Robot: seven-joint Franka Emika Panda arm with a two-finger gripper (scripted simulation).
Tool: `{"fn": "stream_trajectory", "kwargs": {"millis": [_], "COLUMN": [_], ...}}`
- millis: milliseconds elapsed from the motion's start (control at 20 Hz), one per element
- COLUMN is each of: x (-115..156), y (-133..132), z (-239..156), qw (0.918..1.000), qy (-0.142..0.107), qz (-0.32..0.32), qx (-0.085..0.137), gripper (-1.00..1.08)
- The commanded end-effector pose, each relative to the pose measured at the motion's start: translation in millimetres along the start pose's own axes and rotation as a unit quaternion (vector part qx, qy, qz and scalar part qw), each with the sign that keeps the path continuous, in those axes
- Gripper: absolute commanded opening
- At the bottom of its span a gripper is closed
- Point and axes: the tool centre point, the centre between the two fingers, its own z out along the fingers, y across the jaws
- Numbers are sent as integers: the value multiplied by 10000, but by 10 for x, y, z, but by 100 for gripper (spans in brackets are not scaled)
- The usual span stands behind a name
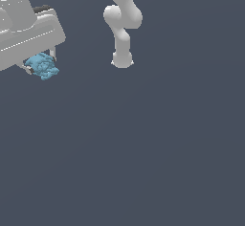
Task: Pick up the object and move it to a goal position.
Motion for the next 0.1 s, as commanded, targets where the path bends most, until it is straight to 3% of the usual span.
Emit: {"fn": "stream_trajectory", "kwargs": {"millis": [0, 50], "x": [-7, -8], "y": [12, 13], "z": [-22, -24], "qw": [10000, 10000], "qy": [0, 0], "qz": [-2, -2], "qx": [2, 2], "gripper": [-100, -100]}}
